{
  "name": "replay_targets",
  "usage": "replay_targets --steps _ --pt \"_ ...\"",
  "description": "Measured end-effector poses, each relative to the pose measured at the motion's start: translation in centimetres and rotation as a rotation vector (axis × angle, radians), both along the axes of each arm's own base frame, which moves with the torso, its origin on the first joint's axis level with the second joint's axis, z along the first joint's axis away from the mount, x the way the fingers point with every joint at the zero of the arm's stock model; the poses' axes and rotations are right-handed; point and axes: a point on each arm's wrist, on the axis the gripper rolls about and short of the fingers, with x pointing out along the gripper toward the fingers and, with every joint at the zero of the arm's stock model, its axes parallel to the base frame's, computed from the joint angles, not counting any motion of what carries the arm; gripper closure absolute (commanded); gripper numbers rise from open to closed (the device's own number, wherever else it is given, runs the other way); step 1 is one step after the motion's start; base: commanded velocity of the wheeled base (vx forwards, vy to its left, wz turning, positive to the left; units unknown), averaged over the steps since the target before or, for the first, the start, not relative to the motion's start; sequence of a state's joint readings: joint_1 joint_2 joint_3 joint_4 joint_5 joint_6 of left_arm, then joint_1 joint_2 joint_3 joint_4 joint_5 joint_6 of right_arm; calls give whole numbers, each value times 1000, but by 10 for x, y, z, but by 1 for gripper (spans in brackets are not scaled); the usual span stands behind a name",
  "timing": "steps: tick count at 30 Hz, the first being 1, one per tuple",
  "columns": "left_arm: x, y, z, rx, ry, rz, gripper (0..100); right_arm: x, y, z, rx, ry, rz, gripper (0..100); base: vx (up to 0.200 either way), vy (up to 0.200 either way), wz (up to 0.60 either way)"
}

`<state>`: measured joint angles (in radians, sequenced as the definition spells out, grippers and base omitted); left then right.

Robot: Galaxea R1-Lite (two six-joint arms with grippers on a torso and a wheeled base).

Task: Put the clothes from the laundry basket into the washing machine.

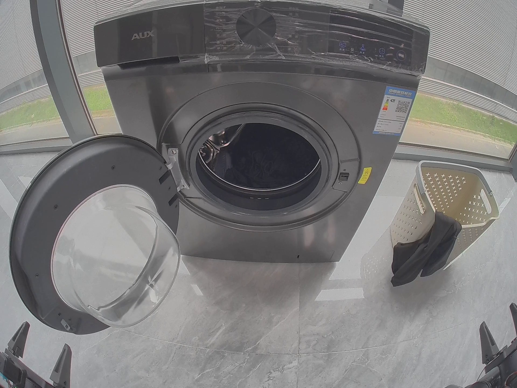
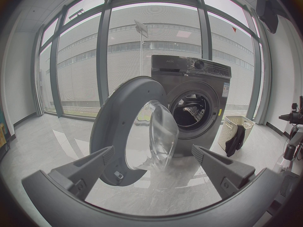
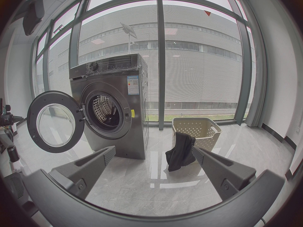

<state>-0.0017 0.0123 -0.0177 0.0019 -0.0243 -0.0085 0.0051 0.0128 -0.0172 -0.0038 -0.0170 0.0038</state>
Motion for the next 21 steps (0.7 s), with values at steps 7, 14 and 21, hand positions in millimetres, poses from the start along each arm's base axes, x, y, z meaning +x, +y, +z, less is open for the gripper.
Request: replay_targets --steps 7,14,21 --pt "0 0 0 1 0 0 0 0 0 0 -3 0 0 0 0 -200 0" --pt "0 0 0 -1 0 0 0 0 0 0 -3 0 1 0 0 -200 0" --pt "0 0 0 3 1 0 0 0 0 0 -2 -1 0 0 0 -200 0"
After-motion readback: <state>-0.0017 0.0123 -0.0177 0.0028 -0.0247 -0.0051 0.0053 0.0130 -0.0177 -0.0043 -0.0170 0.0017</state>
